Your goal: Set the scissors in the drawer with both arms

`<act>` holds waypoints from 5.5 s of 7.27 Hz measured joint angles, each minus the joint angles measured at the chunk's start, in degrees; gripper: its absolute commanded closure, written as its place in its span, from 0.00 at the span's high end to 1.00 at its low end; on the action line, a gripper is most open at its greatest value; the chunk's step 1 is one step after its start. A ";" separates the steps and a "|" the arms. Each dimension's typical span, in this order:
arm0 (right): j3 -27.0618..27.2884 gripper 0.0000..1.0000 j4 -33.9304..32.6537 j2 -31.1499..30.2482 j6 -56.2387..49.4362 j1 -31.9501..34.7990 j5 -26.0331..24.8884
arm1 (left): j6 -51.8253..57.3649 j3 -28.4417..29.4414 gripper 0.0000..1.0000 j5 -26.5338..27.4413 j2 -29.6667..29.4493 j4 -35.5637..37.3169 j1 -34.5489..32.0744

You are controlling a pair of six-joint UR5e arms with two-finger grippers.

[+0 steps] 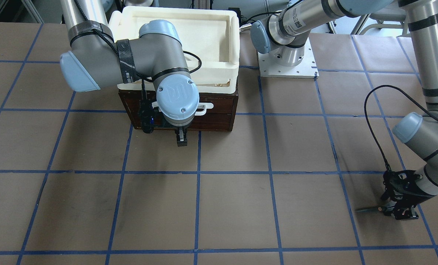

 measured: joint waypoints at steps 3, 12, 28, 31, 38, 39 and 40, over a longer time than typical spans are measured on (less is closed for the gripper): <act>0.01 1.00 -0.04 0.68 -0.06 0.11 0.53 | -2.78 -0.08 0.56 0.23 0.62 -1.17 -0.29; 0.44 1.00 -0.12 1.76 -0.88 0.09 0.53 | -3.96 -0.09 0.16 0.26 3.67 -5.42 -0.66; -3.76 1.00 -9.79 5.01 -10.50 -0.77 -2.83 | -38.75 4.48 0.08 6.04 40.25 -51.85 -27.86; -5.87 1.00 -9.85 5.97 -12.01 -1.27 -3.06 | -38.39 3.69 0.01 5.56 40.00 -49.02 -28.09; -11.56 1.00 -9.88 9.74 -14.69 -2.16 -3.12 | -38.44 3.52 0.00 6.05 40.11 -49.02 -28.20; -12.12 1.00 -9.88 10.10 -15.41 -2.41 -3.12 | -38.36 3.53 0.00 6.08 40.18 -49.02 -28.20; -12.68 1.00 -9.88 10.44 -16.29 -2.81 -3.12 | -38.29 3.56 0.00 6.15 40.26 -49.03 -28.20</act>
